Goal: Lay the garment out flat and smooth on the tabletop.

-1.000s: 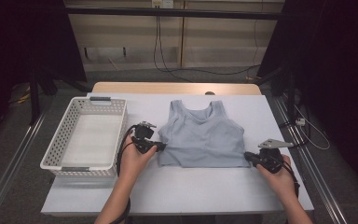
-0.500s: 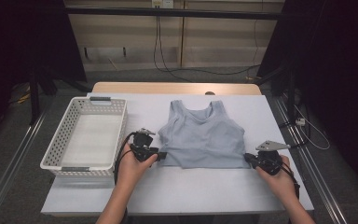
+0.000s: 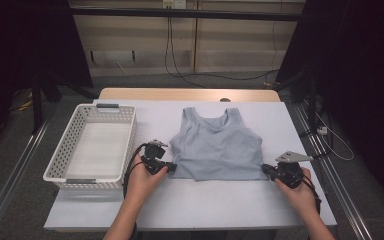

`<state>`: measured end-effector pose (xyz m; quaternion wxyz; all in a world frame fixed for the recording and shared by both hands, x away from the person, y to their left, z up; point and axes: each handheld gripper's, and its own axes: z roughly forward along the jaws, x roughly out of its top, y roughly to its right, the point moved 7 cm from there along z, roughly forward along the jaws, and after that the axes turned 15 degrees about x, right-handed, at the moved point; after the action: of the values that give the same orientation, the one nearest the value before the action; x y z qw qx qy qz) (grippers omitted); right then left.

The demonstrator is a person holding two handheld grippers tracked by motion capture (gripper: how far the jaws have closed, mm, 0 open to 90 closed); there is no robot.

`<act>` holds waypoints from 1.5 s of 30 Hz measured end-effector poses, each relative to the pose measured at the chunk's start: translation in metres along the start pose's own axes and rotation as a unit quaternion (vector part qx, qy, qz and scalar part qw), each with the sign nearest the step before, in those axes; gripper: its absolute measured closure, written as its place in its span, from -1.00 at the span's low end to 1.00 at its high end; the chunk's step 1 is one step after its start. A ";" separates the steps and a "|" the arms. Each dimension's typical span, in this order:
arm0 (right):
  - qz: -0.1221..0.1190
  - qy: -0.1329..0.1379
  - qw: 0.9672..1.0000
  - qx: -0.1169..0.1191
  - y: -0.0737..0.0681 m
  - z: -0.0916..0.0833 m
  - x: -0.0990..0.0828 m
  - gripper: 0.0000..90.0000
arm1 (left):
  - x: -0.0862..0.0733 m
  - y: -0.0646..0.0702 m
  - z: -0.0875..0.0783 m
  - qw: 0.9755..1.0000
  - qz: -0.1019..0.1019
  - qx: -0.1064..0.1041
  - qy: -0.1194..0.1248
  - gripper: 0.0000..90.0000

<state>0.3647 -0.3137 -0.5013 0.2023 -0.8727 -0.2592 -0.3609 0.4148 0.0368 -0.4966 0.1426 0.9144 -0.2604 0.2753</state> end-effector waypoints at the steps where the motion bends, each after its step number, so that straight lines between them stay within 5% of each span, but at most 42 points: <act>1: 0.002 0.002 1.000 0.001 0.000 0.000 0.000 0.96 | 0.000 0.000 -0.001 1.000 0.001 -0.001 -0.005 0.93; 7: 0.006 0.020 1.000 0.011 -0.003 -0.010 0.003 0.97 | 0.001 0.002 -0.017 1.000 0.001 -0.019 -0.014 0.94; 15: -0.001 0.011 1.000 0.017 -0.012 -0.020 0.000 0.97 | -0.006 0.004 -0.027 0.999 0.000 -0.035 -0.017 0.94; 45: -0.015 0.007 0.999 0.029 -0.040 -0.046 -0.016 0.97 | -0.018 0.023 -0.055 0.998 0.033 -0.046 -0.017 0.94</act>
<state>0.3072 -0.3117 -0.4760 0.2239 -0.8599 -0.2809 -0.3626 0.3654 0.0468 -0.4603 0.1708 0.9022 -0.3056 0.2519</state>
